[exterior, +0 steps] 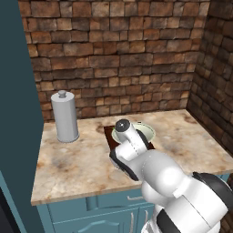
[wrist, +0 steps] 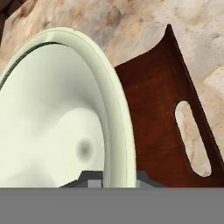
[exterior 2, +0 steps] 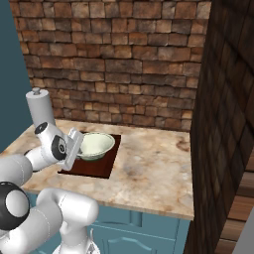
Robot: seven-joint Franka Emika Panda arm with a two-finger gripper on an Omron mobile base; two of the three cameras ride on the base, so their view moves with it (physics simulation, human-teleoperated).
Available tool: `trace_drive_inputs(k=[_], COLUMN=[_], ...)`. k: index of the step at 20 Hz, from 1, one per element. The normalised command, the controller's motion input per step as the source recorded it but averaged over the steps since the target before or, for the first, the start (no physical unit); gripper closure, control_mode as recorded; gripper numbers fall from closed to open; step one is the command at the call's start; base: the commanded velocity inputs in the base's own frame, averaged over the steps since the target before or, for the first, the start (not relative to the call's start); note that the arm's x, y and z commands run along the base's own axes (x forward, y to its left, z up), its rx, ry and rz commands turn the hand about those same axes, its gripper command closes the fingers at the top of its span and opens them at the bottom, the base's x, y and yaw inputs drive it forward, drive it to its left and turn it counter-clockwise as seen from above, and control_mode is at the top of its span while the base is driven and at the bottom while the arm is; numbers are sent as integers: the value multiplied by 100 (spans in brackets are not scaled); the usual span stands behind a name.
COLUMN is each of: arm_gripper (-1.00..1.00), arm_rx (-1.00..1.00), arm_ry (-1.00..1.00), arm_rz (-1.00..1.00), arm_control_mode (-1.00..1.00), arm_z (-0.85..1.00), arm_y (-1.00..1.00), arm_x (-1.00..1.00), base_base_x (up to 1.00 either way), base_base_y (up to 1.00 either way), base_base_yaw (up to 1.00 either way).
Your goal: Place the two vegetables and bowl onto the tray for setting up a vegetable dip station.
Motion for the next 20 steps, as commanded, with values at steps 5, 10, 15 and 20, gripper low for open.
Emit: trace_drive_inputs(k=[5,10,15,20], arm_gripper=[-100,-100,-100,-100], arm_rx=[0,0,0,0], arm_ry=[2,0,1,2], arm_rz=[0,0,0,-3], arm_control_mode=[-100,-100,-100,-100], arm_z=[-1,0,12,30], arm_y=[4,0,0,0], arm_x=[0,0,-18,-26], base_base_x=[0,0,0,0], base_base_y=[0,0,0,0], base_base_yaw=[0,0,0,0])
